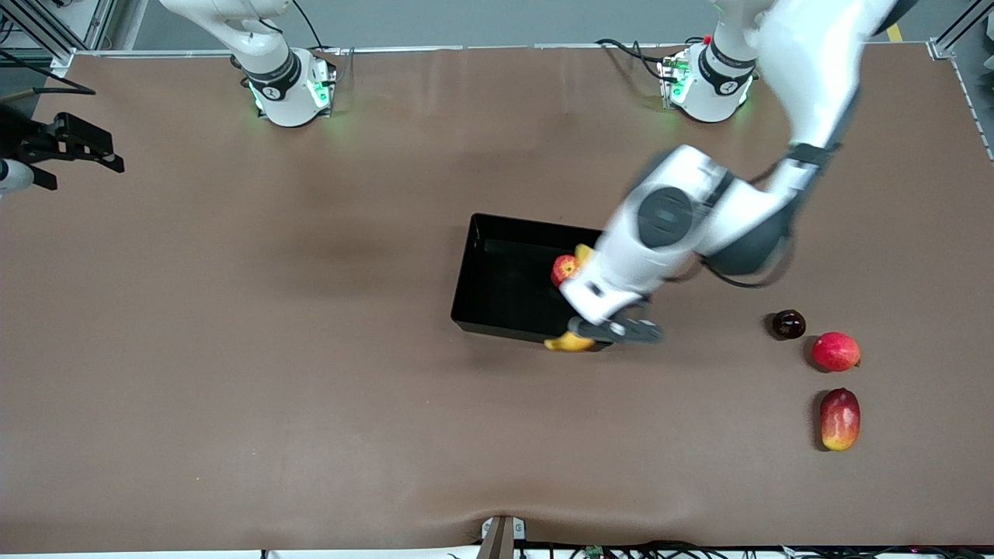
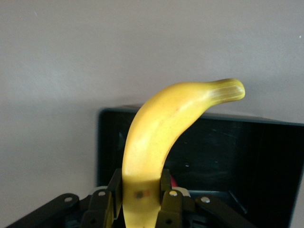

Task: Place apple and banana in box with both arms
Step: 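Carry the banana over the box, lower it in and open the left gripper, then raise the left gripper out of the box and draw it back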

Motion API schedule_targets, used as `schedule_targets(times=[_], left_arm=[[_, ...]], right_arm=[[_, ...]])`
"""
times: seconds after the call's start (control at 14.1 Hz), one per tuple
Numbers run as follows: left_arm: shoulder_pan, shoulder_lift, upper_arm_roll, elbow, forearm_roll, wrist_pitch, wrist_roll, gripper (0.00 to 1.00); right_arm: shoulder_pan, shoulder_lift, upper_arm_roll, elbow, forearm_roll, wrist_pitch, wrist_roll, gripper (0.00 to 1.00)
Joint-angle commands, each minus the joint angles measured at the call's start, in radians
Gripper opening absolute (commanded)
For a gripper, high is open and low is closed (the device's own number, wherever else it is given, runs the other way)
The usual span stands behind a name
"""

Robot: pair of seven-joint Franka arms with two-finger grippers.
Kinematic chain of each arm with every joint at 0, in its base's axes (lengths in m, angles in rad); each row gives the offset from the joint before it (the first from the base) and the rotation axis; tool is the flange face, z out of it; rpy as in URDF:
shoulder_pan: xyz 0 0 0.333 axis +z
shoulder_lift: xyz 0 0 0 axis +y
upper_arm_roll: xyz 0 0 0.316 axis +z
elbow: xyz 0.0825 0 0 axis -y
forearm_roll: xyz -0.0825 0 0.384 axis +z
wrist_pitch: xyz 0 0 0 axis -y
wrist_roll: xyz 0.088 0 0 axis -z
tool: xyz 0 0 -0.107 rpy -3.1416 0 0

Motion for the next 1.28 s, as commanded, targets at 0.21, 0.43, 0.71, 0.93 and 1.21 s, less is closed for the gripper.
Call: schedule_targets(times=[0.21, 0.43, 0.71, 0.93, 1.21], left_arm=[[-0.151, 0.071, 0.008, -0.005, 0.104, -0.001, -0.212, 0.00], [-0.193, 0.138, 0.010, -0.005, 0.181, 0.031, -0.297, 0.00], [-0.205, 0.198, 0.010, -0.005, 0.226, 0.120, -0.356, 0.00], [-0.222, 0.239, 0.011, -0.004, 0.239, 0.125, -0.358, 0.00], [-0.224, 0.279, 0.013, 0.001, 0.236, 0.127, -0.358, 0.00]], right_arm=[[-0.005, -0.014, -0.003, -0.015, 0.022, -0.004, 0.017, 1.00], [-0.003, -0.012, -0.003, -0.015, 0.027, -0.002, 0.017, 1.00], [-0.005, -0.008, -0.003, -0.015, 0.027, -0.002, 0.017, 1.00], [-0.008, -0.008, -0.003, -0.015, 0.027, -0.004, 0.017, 1.00], [-0.008, -0.003, -0.003, -0.015, 0.029, -0.001, 0.017, 1.00]])
